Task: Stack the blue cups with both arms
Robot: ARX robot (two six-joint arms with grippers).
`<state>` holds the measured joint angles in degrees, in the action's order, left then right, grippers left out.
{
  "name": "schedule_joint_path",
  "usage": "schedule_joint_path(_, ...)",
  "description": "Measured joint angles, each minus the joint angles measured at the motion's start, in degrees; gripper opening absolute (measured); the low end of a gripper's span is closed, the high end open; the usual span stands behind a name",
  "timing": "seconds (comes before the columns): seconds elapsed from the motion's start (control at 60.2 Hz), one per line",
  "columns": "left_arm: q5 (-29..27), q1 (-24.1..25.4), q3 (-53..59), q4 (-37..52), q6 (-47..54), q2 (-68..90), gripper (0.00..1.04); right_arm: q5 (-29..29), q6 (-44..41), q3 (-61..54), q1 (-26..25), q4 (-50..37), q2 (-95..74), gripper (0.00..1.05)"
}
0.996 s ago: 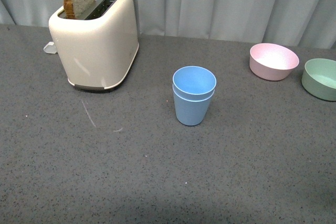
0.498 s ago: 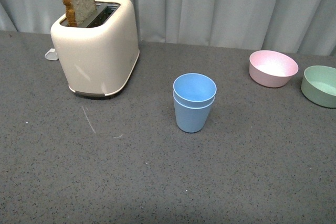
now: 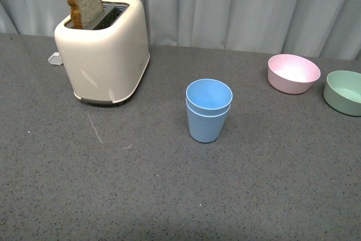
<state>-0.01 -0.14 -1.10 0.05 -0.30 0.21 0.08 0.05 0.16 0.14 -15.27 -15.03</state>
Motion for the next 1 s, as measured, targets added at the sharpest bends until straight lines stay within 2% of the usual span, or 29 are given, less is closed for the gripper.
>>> schedule_joint_path(0.349,0.0,0.0,0.0,0.0,0.0,0.0,0.98,0.0,0.0,0.0,0.0,5.1,5.1,0.01)
schedule_joint_path(0.465,0.0,0.0,0.0,0.0,0.0,0.0,0.98,-0.2,0.0,0.0,0.0,14.8,13.0,0.01)
schedule_joint_path(0.664,0.0,0.0,0.0,0.0,0.0,0.0,0.98,-0.2,0.0,0.0,0.0,15.2,14.8,0.01)
schedule_joint_path(0.996,0.0,0.0,0.0,0.0,0.0,0.0,0.98,-0.2,0.0,0.0,0.0,15.2,14.8,0.6)
